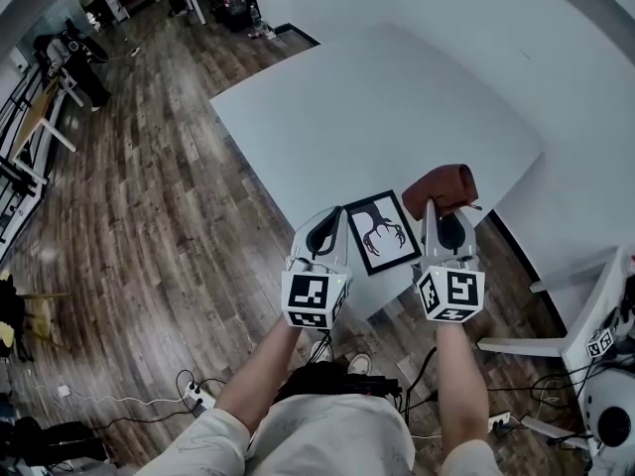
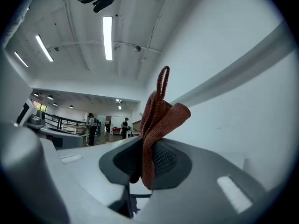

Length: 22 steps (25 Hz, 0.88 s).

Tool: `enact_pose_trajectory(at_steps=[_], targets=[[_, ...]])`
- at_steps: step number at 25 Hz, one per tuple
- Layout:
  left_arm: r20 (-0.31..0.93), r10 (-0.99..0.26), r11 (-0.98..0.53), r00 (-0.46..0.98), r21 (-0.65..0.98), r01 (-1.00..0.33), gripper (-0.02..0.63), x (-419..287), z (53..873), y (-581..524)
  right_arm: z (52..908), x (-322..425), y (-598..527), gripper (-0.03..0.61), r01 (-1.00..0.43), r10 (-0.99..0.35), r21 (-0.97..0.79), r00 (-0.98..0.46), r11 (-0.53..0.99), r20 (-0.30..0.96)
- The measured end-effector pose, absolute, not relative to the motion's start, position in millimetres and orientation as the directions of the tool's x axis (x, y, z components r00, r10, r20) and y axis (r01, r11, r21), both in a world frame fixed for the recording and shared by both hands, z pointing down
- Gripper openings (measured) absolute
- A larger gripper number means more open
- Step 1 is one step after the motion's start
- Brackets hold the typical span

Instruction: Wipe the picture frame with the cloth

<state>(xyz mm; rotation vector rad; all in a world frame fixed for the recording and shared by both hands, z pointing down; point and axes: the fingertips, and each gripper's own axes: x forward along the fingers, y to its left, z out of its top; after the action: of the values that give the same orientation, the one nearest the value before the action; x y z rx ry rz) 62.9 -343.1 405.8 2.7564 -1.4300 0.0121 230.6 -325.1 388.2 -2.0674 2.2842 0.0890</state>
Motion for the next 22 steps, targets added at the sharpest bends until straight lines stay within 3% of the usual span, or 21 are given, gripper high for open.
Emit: enact_pose_trajectory(at_steps=[22], targets=[[-0.004, -0.815, -0.58, 0.58, 0.014, -0.814, 0.0, 73.3, 390.5, -339.6, 395.3, 238.5, -314.7, 0.074, -0.996, -0.994, 0.009, -0.088, 0.088, -0.058]])
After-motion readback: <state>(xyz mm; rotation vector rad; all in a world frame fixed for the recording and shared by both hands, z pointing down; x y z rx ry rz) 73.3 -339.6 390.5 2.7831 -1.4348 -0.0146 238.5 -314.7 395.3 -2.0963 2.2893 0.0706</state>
